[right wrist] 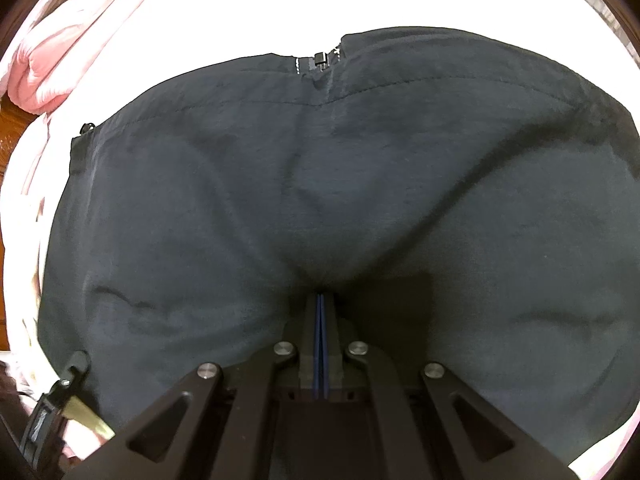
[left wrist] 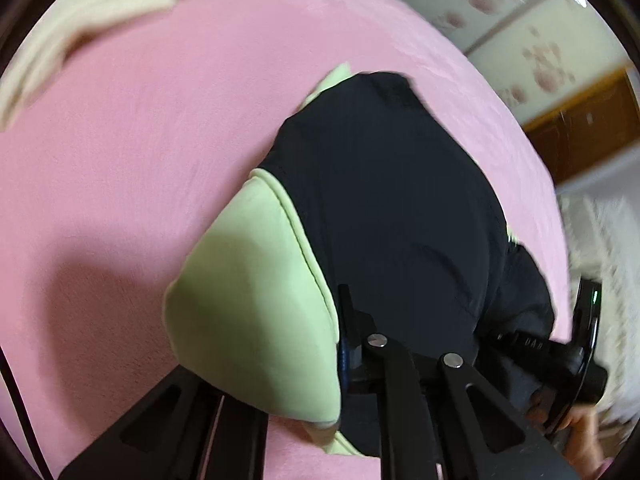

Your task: Fold large clothes

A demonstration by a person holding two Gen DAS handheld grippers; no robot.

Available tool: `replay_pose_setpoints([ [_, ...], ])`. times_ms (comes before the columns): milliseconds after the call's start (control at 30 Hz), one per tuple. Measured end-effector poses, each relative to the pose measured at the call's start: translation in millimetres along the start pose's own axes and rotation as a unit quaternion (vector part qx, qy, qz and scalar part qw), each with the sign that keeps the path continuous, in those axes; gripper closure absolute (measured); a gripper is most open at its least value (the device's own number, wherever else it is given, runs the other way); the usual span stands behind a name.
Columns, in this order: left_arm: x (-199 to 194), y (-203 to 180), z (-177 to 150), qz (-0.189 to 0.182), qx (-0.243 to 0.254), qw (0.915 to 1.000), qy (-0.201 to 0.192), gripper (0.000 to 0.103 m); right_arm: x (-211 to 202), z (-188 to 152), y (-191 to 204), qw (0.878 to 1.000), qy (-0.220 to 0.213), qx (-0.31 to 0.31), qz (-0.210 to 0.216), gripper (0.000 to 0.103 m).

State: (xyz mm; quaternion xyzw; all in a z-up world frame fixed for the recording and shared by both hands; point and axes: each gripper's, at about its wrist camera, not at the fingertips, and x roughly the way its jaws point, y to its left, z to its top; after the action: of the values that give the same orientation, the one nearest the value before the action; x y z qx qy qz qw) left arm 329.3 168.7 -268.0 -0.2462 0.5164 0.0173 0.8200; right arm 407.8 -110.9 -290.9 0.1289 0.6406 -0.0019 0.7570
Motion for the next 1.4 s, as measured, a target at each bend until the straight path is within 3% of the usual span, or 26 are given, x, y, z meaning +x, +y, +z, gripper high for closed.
replay_pose_setpoints([
  [100,-18,-26,-4,0.015,0.074,0.9963,-0.041,0.096,-2,-6,4,1.0,-0.017,-0.018,-0.01,0.103],
  [233,-44,-71,-15,0.036,0.16,0.9808,-0.106,0.096,-5,-13,-2,0.999,-0.041,-0.018,0.003,0.103],
  [400,-58,-113,-21,0.058,0.188,0.9724,-0.125,0.096,-7,-14,-19,0.998,-0.048,-0.023,0.046,0.103],
  [500,-72,-140,-28,0.065,0.206,0.9643,-0.152,0.096,-8,-12,-35,0.995,-0.047,-0.025,0.082,0.103],
  [633,-97,-189,-50,0.039,0.237,0.9533,-0.183,0.097,-7,-10,-75,0.986,-0.043,-0.011,0.16,0.103],
  [700,-105,-221,-69,0.024,0.266,0.944,-0.193,0.097,-5,-9,-90,0.98,-0.034,0.0,0.196,0.103],
  [833,-104,-272,-104,-0.015,0.304,0.9343,-0.185,0.097,2,0,-127,0.966,-0.003,0.013,0.259,0.103],
  [967,-83,-323,-148,-0.001,0.375,0.9142,-0.155,0.097,1,1,-153,0.958,0.02,0.029,0.286,0.103],
  [1100,-69,-339,-167,0.001,0.376,0.9194,-0.115,0.097,2,5,-177,0.949,0.044,0.041,0.311,0.103],
  [1200,-68,-345,-170,0.002,0.379,0.9183,-0.113,0.097,4,8,-197,0.94,0.061,0.064,0.329,0.103],
  [1300,-73,-346,-170,0.0,0.391,0.9117,-0.127,0.097,-3,23,-208,0.943,0.084,0.049,0.319,0.103],
  [1400,-82,-349,-170,-0.017,0.397,0.9069,-0.14,0.097,-19,46,-231,0.957,0.08,0.041,0.277,0.103],
])
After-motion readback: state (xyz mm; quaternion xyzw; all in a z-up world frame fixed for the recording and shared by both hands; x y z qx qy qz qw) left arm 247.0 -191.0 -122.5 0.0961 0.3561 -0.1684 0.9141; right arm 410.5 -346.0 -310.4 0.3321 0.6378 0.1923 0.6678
